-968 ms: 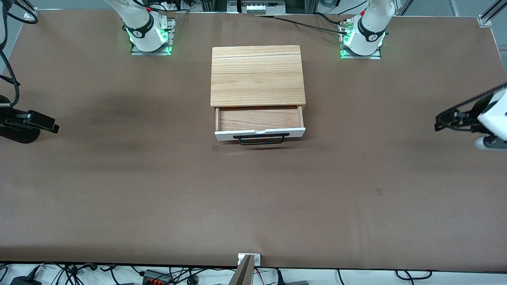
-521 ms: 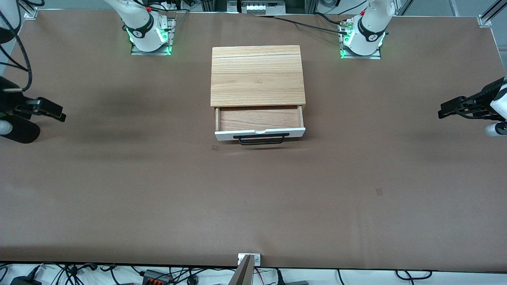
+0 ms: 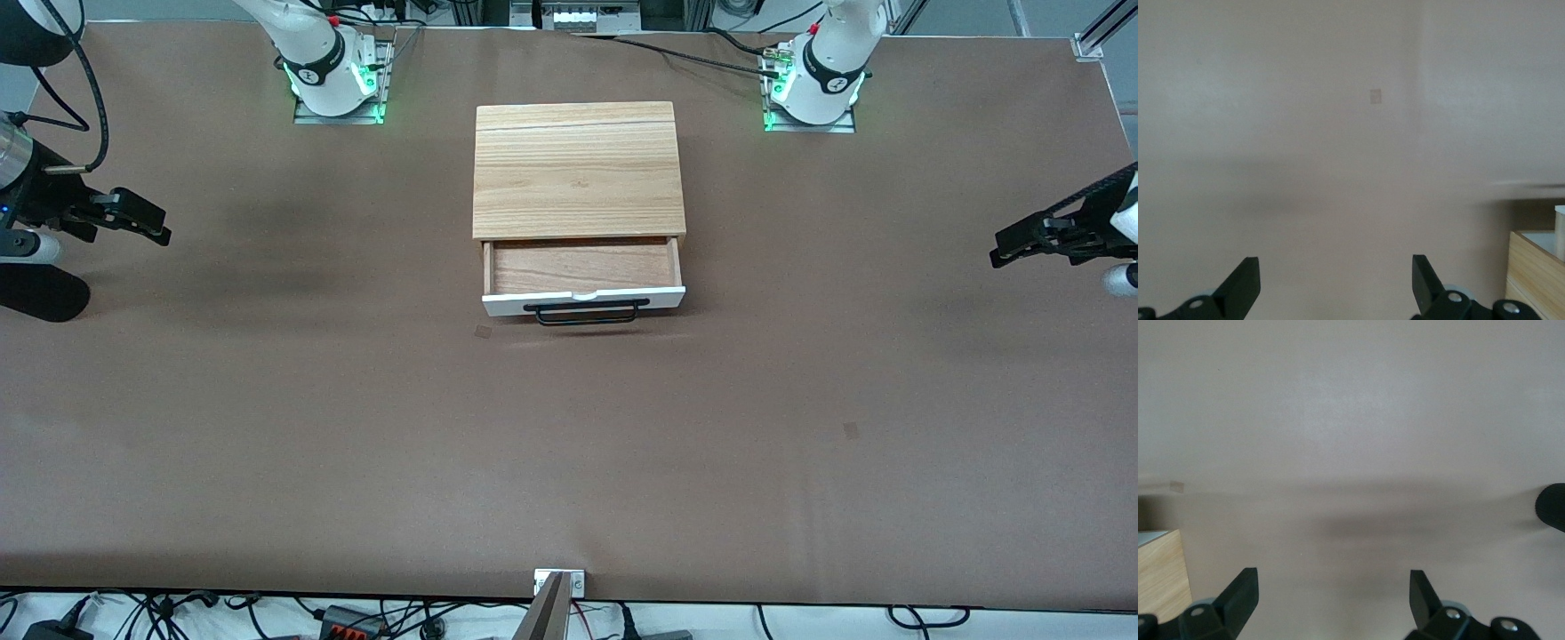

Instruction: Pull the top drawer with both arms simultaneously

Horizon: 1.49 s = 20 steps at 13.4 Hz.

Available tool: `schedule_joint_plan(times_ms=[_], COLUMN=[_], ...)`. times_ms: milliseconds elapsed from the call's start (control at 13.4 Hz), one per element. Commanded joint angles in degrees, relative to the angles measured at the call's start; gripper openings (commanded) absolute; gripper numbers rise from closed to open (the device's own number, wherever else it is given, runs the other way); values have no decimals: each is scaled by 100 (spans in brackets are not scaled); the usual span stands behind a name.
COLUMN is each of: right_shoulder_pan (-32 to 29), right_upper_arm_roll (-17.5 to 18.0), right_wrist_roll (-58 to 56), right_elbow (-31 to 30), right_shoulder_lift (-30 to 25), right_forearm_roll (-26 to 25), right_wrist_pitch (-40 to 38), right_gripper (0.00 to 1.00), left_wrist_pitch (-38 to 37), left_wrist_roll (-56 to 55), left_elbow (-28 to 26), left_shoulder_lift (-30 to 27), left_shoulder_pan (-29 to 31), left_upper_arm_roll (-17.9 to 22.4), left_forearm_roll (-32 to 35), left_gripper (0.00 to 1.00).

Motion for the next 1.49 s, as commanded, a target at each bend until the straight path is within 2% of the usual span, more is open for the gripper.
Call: schedule_joint_plan(times_ms=[0, 298, 596, 1043, 1117, 1191, 1266, 1415], right_shoulder_pan=[-7, 1, -16, -7, -7, -7, -16, -7], right_upper_arm_roll=[-8, 27, -8, 9, 9, 9, 9, 9], right_wrist_roll=[-119, -276, -454, -339, -339, -339, -339, -348], right_elbow=[-35, -53, -44, -140, -158, -159, -159, -159], right_shoulder_lift=[-99, -98, -107, -221, -230, -213, -187, -186], right_forearm_roll=[-91, -91, -38, -82, -82, -82, -64, -90], right_wrist_pitch=[37, 46, 72, 11, 19, 72, 98, 151], right_gripper=[100, 100, 100, 100, 100, 100, 100, 100], left_wrist_pitch=[518, 53, 61, 35, 0, 0, 0, -44], left_wrist_roll=[51, 376, 394, 385, 385, 385, 394, 394], left_elbow=[-1059, -821, -628, -637, -637, -637, -637, -637], left_shoulder_lift=[-861, -756, -572, -615, -641, -642, -642, -633], left_shoulder_pan=[93, 154, 330, 191, -437, -1244, -1609, -1604], left_upper_arm_roll=[14, 32, 32, 57, 528, 1412, 1812, 1816], left_forearm_roll=[-95, -104, -183, -183, -157, -130, -130, -130], left_gripper=[100, 100, 100, 100, 100, 100, 100, 100])
